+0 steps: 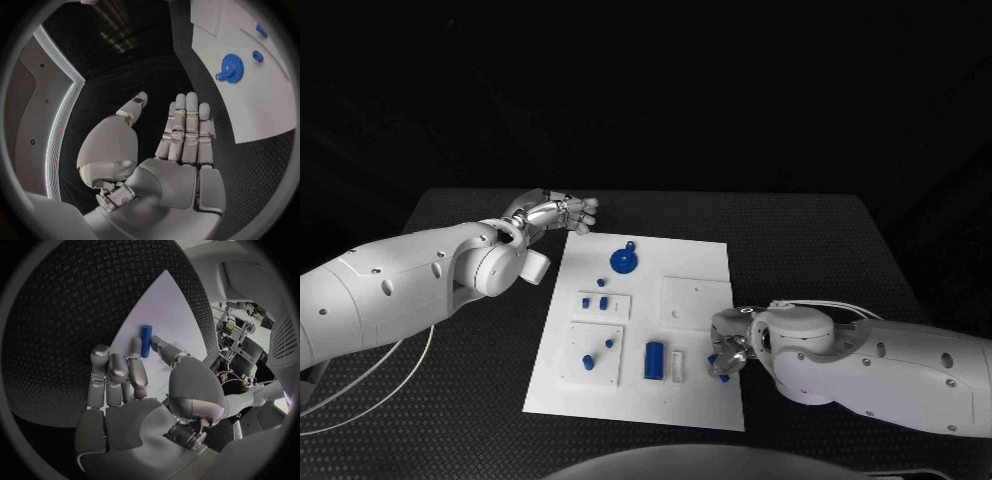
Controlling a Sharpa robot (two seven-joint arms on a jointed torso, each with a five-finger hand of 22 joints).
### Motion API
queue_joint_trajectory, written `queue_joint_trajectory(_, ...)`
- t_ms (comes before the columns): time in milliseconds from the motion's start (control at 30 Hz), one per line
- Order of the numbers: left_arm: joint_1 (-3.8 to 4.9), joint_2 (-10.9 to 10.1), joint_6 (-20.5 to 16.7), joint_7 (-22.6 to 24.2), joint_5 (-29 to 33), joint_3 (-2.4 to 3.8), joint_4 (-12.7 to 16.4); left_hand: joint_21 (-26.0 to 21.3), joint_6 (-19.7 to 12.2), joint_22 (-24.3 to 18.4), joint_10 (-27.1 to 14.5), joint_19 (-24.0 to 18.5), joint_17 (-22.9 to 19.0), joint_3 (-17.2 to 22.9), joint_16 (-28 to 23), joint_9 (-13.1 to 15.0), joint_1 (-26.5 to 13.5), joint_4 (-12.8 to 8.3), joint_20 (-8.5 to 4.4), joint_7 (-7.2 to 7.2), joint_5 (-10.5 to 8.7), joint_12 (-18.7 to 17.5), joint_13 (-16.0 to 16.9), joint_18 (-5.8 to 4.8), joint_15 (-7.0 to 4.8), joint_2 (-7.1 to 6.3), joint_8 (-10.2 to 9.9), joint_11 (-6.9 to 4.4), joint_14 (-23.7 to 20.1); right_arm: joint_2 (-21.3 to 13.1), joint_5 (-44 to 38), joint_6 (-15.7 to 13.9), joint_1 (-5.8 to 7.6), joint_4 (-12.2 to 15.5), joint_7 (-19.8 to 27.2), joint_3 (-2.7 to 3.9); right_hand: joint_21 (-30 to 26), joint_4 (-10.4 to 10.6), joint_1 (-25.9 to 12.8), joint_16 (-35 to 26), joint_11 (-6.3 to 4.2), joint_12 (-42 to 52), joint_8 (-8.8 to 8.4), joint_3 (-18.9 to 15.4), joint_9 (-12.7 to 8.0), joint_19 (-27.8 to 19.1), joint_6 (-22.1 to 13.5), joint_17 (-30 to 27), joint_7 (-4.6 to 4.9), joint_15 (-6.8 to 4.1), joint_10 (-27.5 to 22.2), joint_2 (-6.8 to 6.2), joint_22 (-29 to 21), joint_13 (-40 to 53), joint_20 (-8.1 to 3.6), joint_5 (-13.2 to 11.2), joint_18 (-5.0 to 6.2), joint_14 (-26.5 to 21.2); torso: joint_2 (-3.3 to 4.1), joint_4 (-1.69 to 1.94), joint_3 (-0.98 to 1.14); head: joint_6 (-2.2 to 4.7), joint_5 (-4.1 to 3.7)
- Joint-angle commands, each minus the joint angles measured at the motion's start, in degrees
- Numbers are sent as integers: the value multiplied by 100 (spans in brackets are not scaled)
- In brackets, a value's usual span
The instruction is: Assemble the parts on the task board
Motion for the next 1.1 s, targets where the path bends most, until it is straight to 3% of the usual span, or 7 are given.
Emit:
queue_joint_trajectory(33, 5, 8, 66, 15, -35, 3, 20, -26, -46, 8, -39, -7, 8, 0, -27, -8, -38, 26, 42, -2, -29, -14, -9, 48, -9, -3, 27, 1, 31, 24, 173, 305, -123, -91, -32, -96, 39, -49, 29, -26, 16, -30, -1435, -5, -102, 3, 17, -6, 23, -4, -92, 126, 12, 14, 33, 48, 255, 17, 0, -3, 3, 10, -3)
queue_joint_trajectory(200, 5, 2, 54, 10, -35, 3, 23, -27, -47, 9, -40, -7, 10, 0, -29, -9, -39, 28, 42, -1, -33, -15, -10, 48, -9, -4, 26, 2, 31, -50, 1015, 78, -122, -84, -28, -94, 40, -54, -76, -28, 13, -26, -1444, 37, -131, 7, 38, -7, 22, -5, -79, 336, 8, 20, 50, 332, 255, 20, 1, 1, 2, 14, 9)
queue_joint_trajectory(300, 5, 4, 46, 6, -35, 2, 20, -28, -47, 10, -40, -6, 12, 0, -31, -9, -43, 32, 43, 0, -36, -15, -10, 48, -9, 1, 26, 3, 32, -95, 1496, -104, -113, -80, 1, -89, 39, -32, -139, -29, 10, -25, -1449, 93, -149, 14, 48, -7, 21, -8, -74, 397, 4, 24, 51, 517, 255, 23, 2, 0, 6, 24, 17)
queue_joint_trajectory(600, 5, 18, 32, 3, -34, 2, 12, -30, -47, 13, -38, -4, 17, 3, -34, -10, -42, 36, 43, -1, -38, -14, -10, 49, -9, 10, 26, 2, 35, -89, 3180, -802, 134, -178, 159, -30, 45, -120, -266, -33, 8, -33, -1452, 199, -179, 19, 62, -8, 16, -15, -78, 573, 3, 27, 45, 921, 255, 23, 3, 1, 7, 49, 32)
queue_joint_trajectory(767, 6, 21, 32, 2, -34, 1, 15, -31, -47, 14, -37, -4, 19, 4, -35, -10, -40, 36, 42, -1, -38, -13, -10, 49, -10, 10, 27, 1, 36, -42, 3701, -1109, 199, -147, 183, -28, 49, -130, -339, -33, 6, -26, -1449, 171, -183, 29, 69, -9, 14, -18, -71, 574, 2, 34, 44, 918, 255, 25, 7, -2, 4, 40, 36)
queue_joint_trajectory(900, 6, 16, 33, 0, -34, 1, 20, -32, -46, 15, -37, -3, 21, 4, -36, -10, -40, 36, 42, -1, -39, -13, -9, 49, -10, 10, 27, 1, 37, -26, 3777, -1293, 201, -82, 178, -28, 47, -116, -431, -37, 1, -20, -1448, 151, -194, 39, 76, -11, 10, -25, -68, 585, -6, 42, 33, 705, 255, 26, 8, 0, 5, 22, 40)
queue_joint_trajectory(1100, 7, 10, 29, -4, -34, 1, 27, -33, -45, 17, -35, -3, 23, 4, -38, -10, -39, 36, 42, -2, -40, -12, -9, 50, -10, 7, 28, 0, 38, 39, 3990, -1296, 201, -55, 156, -28, 45, -103, -466, -37, 0, -20, -1448, 147, -199, 43, 78, -12, 9, -28, -68, 556, -9, 44, 28, 661, 255, 28, 7, -7, 5, 21, 58)
